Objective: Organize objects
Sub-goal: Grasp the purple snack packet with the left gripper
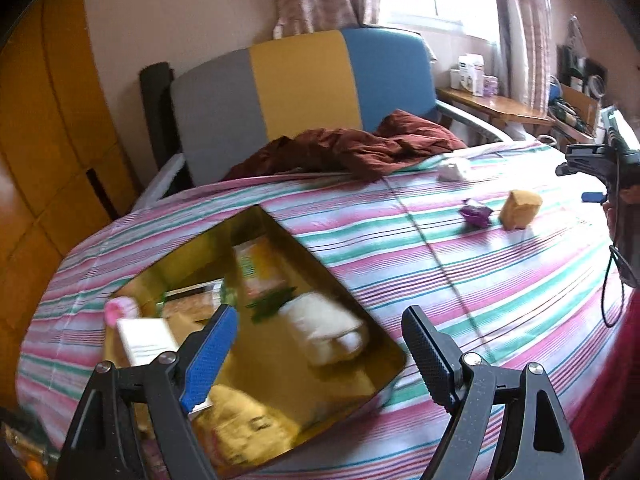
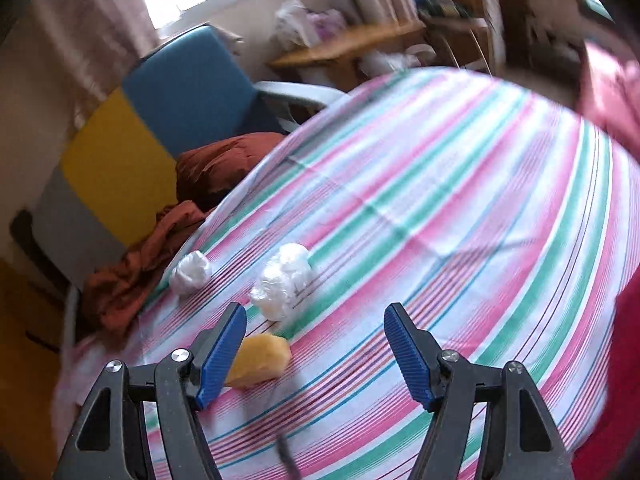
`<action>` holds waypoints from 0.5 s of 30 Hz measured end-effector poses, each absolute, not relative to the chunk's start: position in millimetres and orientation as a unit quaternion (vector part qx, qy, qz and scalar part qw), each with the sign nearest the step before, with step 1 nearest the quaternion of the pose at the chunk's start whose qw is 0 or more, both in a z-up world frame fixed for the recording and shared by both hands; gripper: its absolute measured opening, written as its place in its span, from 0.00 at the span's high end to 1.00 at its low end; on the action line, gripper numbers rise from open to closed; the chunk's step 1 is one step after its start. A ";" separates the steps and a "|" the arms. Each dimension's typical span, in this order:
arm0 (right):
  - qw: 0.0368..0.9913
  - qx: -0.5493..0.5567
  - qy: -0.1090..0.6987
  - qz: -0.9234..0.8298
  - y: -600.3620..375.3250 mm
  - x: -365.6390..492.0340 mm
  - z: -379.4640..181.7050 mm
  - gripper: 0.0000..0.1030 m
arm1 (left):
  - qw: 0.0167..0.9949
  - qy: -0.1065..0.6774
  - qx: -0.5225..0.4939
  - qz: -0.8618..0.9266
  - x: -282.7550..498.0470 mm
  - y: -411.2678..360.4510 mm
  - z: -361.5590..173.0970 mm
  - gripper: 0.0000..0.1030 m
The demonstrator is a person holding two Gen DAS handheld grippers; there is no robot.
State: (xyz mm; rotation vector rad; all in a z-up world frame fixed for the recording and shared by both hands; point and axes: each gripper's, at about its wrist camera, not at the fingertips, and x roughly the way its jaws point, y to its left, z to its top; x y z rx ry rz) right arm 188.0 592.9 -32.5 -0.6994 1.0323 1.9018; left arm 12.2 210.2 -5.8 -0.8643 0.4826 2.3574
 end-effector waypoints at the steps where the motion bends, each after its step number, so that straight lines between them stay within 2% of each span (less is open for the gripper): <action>1: 0.416 -0.281 0.427 0.752 596.0 190.8 -37.2 0.30 | 0.292 0.181 -0.325 0.881 12.3 215.1 -6.4 0.18; 4: 0.401 -0.279 0.453 0.746 597.3 195.4 -42.4 0.30 | 0.309 0.186 -0.331 0.872 13.9 235.3 -9.6 0.18; 15: 0.382 -0.278 0.464 0.749 599.2 187.7 -43.7 0.29 | 0.347 0.211 -0.351 0.844 10.0 301.3 -21.6 0.18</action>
